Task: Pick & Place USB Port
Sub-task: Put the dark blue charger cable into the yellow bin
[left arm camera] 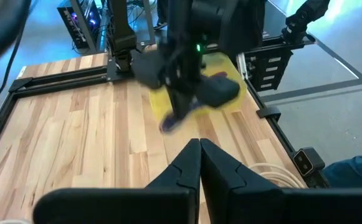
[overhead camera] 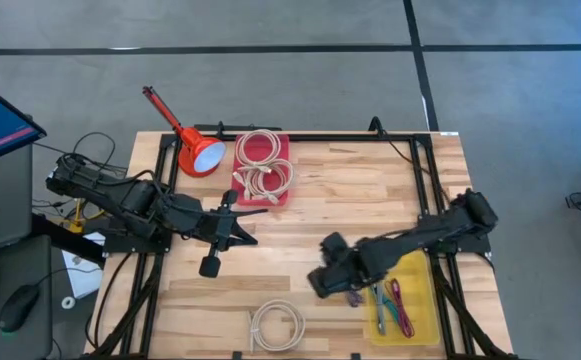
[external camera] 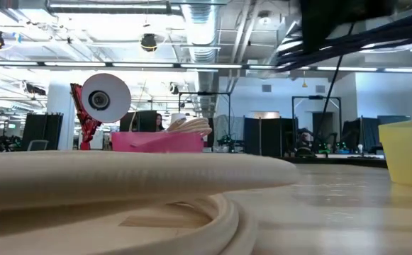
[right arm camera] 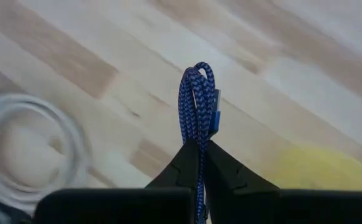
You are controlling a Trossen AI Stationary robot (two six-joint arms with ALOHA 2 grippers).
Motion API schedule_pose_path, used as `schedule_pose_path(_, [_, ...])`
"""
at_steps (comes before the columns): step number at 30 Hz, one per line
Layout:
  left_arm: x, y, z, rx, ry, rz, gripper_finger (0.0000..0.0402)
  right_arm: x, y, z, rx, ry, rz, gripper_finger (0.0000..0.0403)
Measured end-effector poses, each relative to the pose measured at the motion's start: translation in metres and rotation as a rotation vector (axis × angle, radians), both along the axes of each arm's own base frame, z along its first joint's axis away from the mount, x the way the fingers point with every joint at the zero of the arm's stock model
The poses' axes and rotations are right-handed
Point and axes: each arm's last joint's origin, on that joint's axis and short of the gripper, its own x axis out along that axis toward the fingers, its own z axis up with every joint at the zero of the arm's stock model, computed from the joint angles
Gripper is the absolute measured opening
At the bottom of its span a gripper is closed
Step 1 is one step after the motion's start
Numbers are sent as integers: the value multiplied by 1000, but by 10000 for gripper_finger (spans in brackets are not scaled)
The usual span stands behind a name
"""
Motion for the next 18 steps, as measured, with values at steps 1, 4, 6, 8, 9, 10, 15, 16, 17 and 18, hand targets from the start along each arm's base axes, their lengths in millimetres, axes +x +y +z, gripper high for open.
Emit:
schedule_pose_path(1, [0, 0, 0, 0, 0, 0, 9, -7, 1, 4, -8, 21, -15, 1])
schedule_pose_path(4, [0, 0, 0, 0, 0, 0, 7, -28, 6, 12, -26, 81, -61, 1])
schedule_pose_path(6, [0, 0, 0, 0, 0, 0, 6, -40, 11, 17, -38, 111, -86, 0])
schedule_pose_path(8, [0, 0, 0, 0, 0, 0, 7, -50, 17, 20, -48, 130, -107, 0])
schedule_pose_path(9, [0, 0, 0, 0, 0, 0, 7, -54, 19, 21, -53, 138, -118, 0])
schedule_pose_path(10, [0, 0, 0, 0, 0, 0, 8, -57, 22, 21, -55, 141, -128, 0])
schedule_pose_path(15, [0, 0, 0, 0, 0, -1, 8, -71, 34, 21, -74, 166, -172, 0])
schedule_pose_path(16, [0, 0, 0, 0, 0, -1, 8, -73, 36, 21, -76, 168, -178, 0])
schedule_pose_path(17, [0, 0, 0, 0, 0, 0, 7, -75, 38, 21, -77, 168, -179, 0])
schedule_pose_path(18, [0, 0, 0, 0, 0, 0, 7, -77, 39, 22, -81, 172, -179, 0])
